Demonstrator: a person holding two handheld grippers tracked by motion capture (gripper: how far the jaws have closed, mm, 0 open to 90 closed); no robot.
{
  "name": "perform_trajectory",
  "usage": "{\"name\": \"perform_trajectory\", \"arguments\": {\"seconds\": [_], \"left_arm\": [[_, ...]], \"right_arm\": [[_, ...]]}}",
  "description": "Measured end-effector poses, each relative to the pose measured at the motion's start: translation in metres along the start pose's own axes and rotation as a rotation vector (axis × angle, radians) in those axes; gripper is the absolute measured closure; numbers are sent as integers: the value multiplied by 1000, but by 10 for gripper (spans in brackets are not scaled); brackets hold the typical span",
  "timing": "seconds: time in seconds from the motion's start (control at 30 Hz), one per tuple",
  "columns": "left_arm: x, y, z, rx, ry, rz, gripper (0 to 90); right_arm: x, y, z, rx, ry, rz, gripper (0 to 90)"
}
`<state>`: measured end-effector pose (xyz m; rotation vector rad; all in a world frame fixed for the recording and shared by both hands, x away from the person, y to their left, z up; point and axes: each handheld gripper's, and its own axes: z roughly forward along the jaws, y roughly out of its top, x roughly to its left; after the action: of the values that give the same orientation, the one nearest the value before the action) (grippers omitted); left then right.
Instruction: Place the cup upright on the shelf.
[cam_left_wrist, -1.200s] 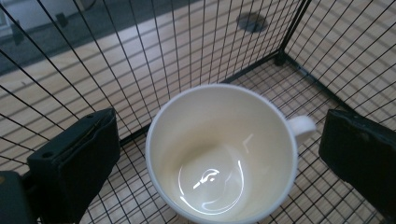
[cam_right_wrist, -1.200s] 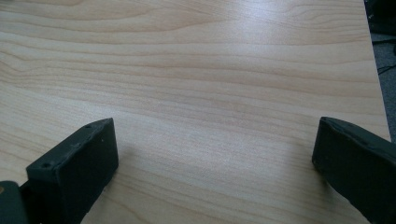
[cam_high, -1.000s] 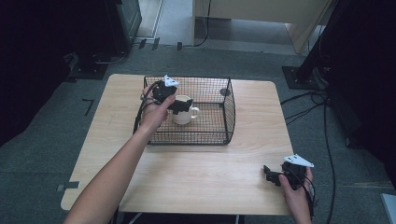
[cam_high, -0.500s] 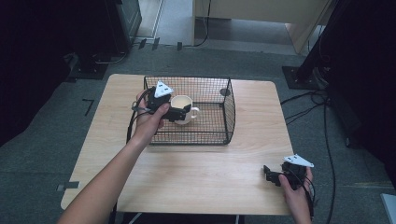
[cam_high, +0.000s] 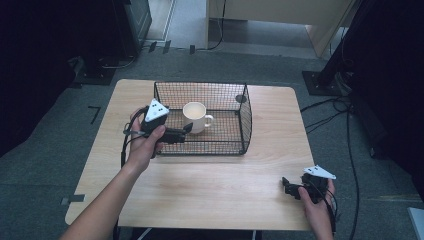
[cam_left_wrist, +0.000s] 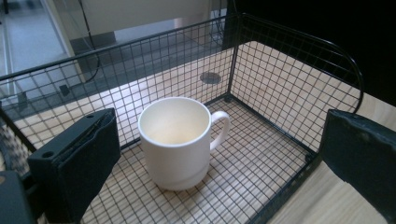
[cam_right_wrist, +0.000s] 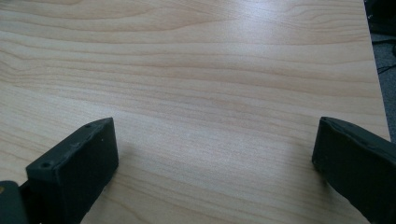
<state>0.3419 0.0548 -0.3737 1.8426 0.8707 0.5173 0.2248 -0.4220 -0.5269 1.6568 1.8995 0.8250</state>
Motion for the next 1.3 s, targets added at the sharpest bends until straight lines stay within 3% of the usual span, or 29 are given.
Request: {"name": "perform_trajectory", "arguments": {"seconds": [0.4,0.83,1.3], "left_arm": [[2,-34,-36,3,36,18,0],[16,-84,-62,28,74,-35,0],[41,-132,-73,86,147,-90,0]], "right_arm": [[0,0,0,0,0,0,2],[0,0,0,0,0,-1,2],[0,0,0,0,-1,-3,2]]}}
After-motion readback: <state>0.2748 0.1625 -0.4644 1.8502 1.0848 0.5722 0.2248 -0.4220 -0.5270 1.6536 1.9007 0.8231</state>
